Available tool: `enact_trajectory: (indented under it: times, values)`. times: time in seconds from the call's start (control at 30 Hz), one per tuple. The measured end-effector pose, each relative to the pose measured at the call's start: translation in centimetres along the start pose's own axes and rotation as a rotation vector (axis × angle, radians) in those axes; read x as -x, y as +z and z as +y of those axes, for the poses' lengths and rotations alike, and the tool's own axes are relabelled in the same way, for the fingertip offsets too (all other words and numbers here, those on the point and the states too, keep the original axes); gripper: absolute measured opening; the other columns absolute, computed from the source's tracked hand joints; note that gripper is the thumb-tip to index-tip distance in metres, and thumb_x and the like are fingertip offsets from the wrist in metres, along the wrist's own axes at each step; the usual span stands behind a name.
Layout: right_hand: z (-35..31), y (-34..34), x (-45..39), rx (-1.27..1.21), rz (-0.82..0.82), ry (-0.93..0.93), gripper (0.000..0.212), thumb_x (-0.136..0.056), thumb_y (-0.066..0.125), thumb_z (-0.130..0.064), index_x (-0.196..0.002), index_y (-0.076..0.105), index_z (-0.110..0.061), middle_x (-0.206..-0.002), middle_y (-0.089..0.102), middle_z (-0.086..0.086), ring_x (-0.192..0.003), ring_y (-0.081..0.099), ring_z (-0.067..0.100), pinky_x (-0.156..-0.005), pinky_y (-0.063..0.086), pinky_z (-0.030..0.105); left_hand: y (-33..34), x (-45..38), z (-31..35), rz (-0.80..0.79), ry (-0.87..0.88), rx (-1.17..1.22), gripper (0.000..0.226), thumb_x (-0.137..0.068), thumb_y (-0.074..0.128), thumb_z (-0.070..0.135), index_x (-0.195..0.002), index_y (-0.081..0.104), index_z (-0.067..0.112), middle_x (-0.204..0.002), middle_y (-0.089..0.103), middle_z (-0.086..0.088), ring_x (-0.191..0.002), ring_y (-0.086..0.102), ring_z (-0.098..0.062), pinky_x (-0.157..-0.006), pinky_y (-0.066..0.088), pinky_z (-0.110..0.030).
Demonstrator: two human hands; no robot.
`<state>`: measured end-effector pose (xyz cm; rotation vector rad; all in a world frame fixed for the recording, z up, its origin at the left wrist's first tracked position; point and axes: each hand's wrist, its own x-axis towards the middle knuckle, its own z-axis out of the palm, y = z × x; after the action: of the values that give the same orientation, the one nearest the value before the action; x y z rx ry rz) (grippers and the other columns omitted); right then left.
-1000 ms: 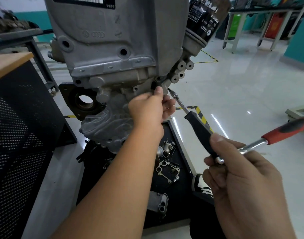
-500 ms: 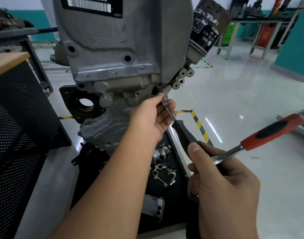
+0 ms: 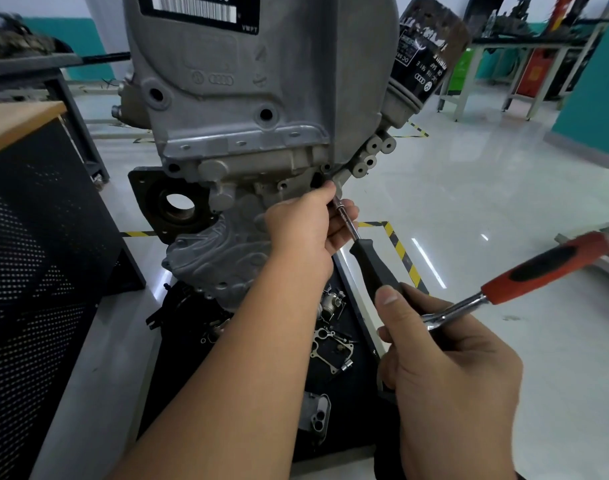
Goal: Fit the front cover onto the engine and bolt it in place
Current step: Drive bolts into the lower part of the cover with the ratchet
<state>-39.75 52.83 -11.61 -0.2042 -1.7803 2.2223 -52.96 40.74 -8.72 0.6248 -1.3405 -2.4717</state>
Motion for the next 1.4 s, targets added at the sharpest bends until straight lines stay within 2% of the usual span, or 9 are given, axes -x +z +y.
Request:
enact_trajectory:
  times: [0.13, 0.27, 0.37, 0.5, 0.77, 0.93, 1.17, 1.33, 1.4]
  values:
    - [0.1, 0.1, -0.2, 0.349, 0.018, -0.270, 0.012, -0.074, 0.083, -0.040, -0.084, 0.076, -0.038, -0.065, 0.069, -0.022, -0.061, 0.064, -0.008, -0.061, 0.041, -0.003, 0.3, 0.1, 0.1, -0.002, -0.037, 0.018, 0.021, -0.097, 0.069, 0.020, -0.084, 0.062, 0.005, -0.062, 0.072, -0.009, -0.050, 0.070, -0.015, -0.045, 0.053, -0.025]
    - [0.3, 0.2, 0.0, 0.477, 0.021, -0.303, 0.010, -0.078, 0.080, -0.039, -0.086, 0.075, -0.036, -0.052, 0.063, -0.009, -0.054, 0.062, 0.002, -0.057, 0.043, 0.003, 0.4, 0.2, 0.2, 0.027, -0.029, 0.010, 0.021, -0.097, 0.069, 0.019, -0.085, 0.061, 0.005, -0.061, 0.071, -0.011, -0.045, 0.067, -0.015, -0.044, 0.052, -0.024]
    - [-0.6, 0.5, 0.1, -0.009, -0.072, 0.182, 0.021, -0.083, 0.081, -0.028, -0.065, 0.075, -0.021, -0.052, 0.061, 0.004, -0.036, 0.044, 0.015, -0.041, 0.038, 0.023, 0.6, 1.0, 0.5, 0.002, -0.083, -0.016, 0.023, -0.100, 0.064, 0.026, -0.088, 0.062, 0.006, -0.062, 0.072, -0.009, -0.044, 0.065, -0.014, -0.043, 0.051, -0.023]
    - [-1.8, 0.4, -0.9, -0.857, -0.070, 0.847, 0.028, -0.071, 0.075, -0.020, -0.046, 0.067, -0.010, -0.055, 0.051, 0.008, -0.029, 0.034, 0.002, -0.032, 0.028, 0.012, -0.2, 3.3, -0.1, -0.170, -0.198, -0.155, 0.033, -0.107, 0.046, 0.036, -0.097, 0.063, 0.010, -0.077, 0.077, -0.008, -0.056, 0.070, -0.017, -0.059, 0.058, -0.029]
    - [0.2, 0.6, 0.3, 0.018, -0.071, 0.177, 0.025, -0.092, 0.074, -0.031, -0.071, 0.072, -0.017, -0.055, 0.064, -0.001, -0.043, 0.055, 0.009, -0.046, 0.044, 0.020, -2.2, 6.5, -1.5, -0.298, -0.247, -0.198, 0.030, -0.109, 0.042, 0.036, -0.100, 0.055, 0.010, -0.079, 0.075, -0.014, -0.067, 0.073, -0.029, -0.080, 0.060, -0.052]
    - [-0.7, -0.2, 1.5, 0.459, -0.043, -0.307, 0.013, -0.090, 0.070, -0.041, -0.088, 0.062, -0.031, -0.067, 0.070, -0.014, -0.062, 0.069, 0.000, -0.060, 0.050, 0.012, -1.7, 7.1, -0.5, -0.178, -0.115, -0.164, 0.027, -0.093, 0.075, 0.024, -0.086, 0.062, 0.002, -0.063, 0.069, -0.015, -0.052, 0.068, -0.027, -0.063, 0.062, -0.041]
    - [-1.8, -0.2, 1.2, -0.847, -0.091, 0.783, 0.020, -0.099, 0.063, -0.017, -0.092, 0.070, 0.001, -0.070, 0.068, 0.017, -0.053, 0.067, 0.016, -0.045, 0.054, 0.023, -3.1, 7.8, -0.6, -0.388, -0.298, -0.166, 0.013, -0.105, 0.050, 0.018, -0.115, 0.054, 0.013, -0.087, 0.076, -0.013, -0.072, 0.075, -0.031, -0.051, 0.048, -0.025]
    - [-0.1, -1.3, 0.5, 0.358, -0.163, -0.130, 0.010, -0.090, 0.074, -0.021, -0.092, 0.067, -0.028, -0.074, 0.073, -0.012, -0.060, 0.072, 0.009, -0.055, 0.055, 0.020, -2.4, 7.8, -1.0, -0.312, -0.202, -0.138, 0.009, -0.100, 0.058, 0.005, -0.109, 0.059, 0.002, -0.076, 0.072, -0.016, -0.059, 0.071, -0.032, -0.053, 0.059, -0.041]
    - [0.4, -1.3, 0.4, 0.307, -0.104, -0.159, 0.008, -0.090, 0.075, -0.027, -0.091, 0.067, -0.028, -0.076, 0.075, -0.007, -0.063, 0.073, 0.013, -0.062, 0.059, 0.031, -2.2, 7.9, -1.2, -0.302, -0.213, -0.104, 0.007, -0.099, 0.061, 0.010, -0.102, 0.062, 0.004, -0.075, 0.071, -0.014, -0.059, 0.071, -0.029, -0.054, 0.058, -0.036]
